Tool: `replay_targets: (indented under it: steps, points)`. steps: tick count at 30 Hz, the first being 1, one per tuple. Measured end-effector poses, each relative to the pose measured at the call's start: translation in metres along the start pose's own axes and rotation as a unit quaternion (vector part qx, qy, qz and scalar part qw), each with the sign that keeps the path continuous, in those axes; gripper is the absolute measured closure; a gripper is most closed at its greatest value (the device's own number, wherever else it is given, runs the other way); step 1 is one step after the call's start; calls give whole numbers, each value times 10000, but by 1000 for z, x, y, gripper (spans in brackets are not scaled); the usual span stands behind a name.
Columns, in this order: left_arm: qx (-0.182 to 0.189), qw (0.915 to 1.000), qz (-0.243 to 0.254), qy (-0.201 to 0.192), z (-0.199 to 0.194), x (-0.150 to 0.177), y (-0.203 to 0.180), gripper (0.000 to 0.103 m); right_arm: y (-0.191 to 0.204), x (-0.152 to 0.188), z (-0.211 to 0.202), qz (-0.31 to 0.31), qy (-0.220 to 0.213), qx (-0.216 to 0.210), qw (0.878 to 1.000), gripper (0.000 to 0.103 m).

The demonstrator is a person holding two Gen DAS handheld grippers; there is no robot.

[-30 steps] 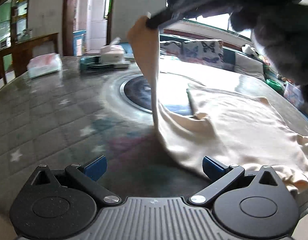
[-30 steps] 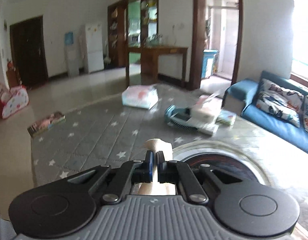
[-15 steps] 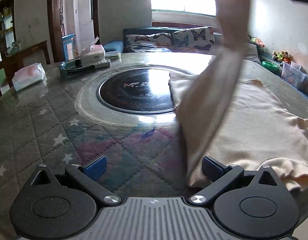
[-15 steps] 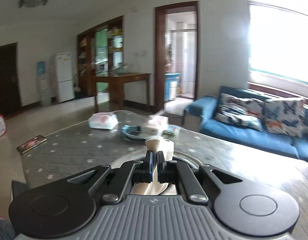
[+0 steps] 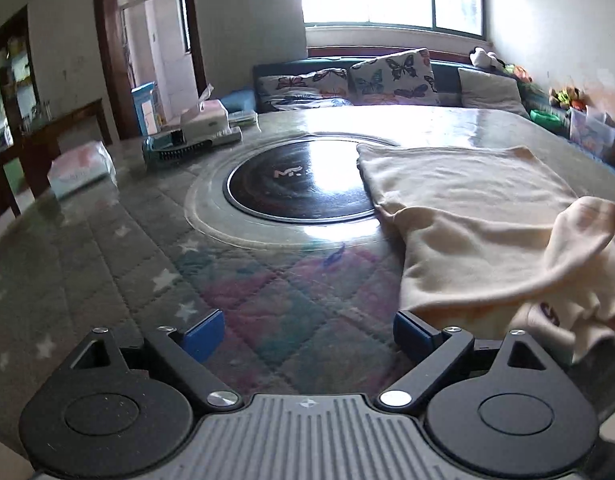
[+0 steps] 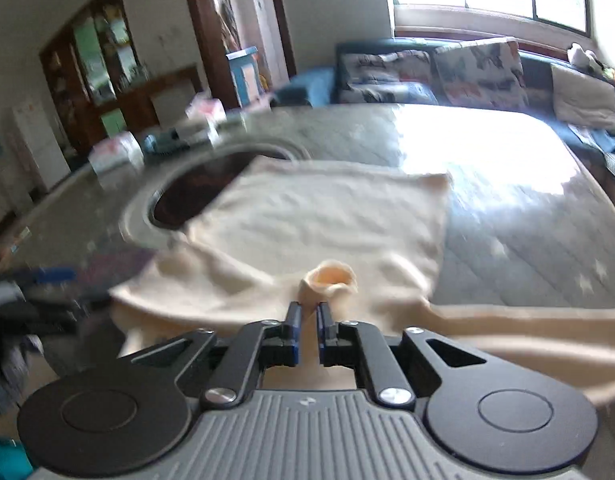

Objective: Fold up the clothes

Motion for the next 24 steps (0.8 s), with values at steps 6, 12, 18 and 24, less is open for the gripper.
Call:
replay_targets:
  steps: [6, 12, 18, 24]
  points:
    - [62, 9998, -174, -118, -3, -14, 12, 5, -16, -1, -18, 81, -348, 228, 9991, 92]
    - [540, 9979, 9, -347, 10, -46, -23, 0, -2, -10, 13, -149, -426, 70, 9990, 87]
    - [982, 9937, 397, -353, 35, -70, -66, 0, 8, -5, 48, -393, -80, 0, 9992, 87]
    - [989, 9922, 729, -221, 57, -72, -84, 0, 3, 4, 35, -216, -129, -28, 9997, 87]
Point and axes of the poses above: each gripper's, at about its wrist camera, not at the fingertips, and z roughly the way its jaws point, y to its left, x to its underside, the point moved 5 cm from there along z, roughly the way its jaws point, and after that the axes turned 5 degrees about z, right-handed, at the moved point
